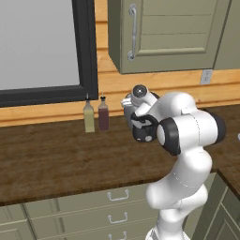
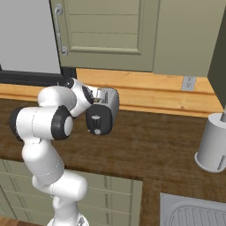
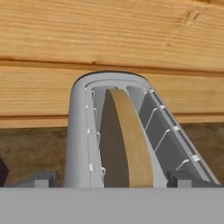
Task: Start the toaster. Once the lever pops up, take the bread to the plate on the dining counter.
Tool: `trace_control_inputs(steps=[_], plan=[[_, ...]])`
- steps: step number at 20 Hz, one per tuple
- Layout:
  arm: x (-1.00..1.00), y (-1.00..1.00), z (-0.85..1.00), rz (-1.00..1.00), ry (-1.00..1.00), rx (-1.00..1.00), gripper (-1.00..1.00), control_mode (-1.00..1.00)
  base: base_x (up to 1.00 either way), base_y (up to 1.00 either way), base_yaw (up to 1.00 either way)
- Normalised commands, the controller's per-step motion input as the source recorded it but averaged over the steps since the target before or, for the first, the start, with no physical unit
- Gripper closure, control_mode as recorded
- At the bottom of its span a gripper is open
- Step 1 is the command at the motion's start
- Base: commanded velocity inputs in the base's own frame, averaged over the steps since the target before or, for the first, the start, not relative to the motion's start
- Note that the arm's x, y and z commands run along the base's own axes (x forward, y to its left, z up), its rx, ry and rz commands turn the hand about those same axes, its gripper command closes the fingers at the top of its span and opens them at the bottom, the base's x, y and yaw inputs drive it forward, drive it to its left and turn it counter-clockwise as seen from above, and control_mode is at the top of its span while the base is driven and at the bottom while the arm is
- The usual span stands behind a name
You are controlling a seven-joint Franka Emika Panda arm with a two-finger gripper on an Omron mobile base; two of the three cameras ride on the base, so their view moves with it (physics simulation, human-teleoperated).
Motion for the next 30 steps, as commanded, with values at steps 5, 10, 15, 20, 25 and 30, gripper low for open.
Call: trace_control_inputs(steps=[5,10,15,20,25,30], plan=[[0.07,0.00,-0.16,-0.01,0.00,0.00,1.00,-1.00,0.00,0.00,0.00],[0.01,-0.01,-0.06,-0.02,0.00,0.00,1.00,-1.00,0.00,0.00,0.00],[0.00,-0.10,-0.12,-0.01,0.00,0.00,1.00,-1.00,0.00,0.00,0.00],[-0.06,-0.06,-0.06,0.00,-0.02,0.00,1.00,-1.00,0.00,0.00,0.00],[-0.09,0.00,0.05,0.00,-0.11,0.00,1.00,-1.00,0.00,0.00,0.00],[-0.14,0.00,0.16,0.00,-0.11,0.00,1.00,-1.00,0.00,0.00,0.00]])
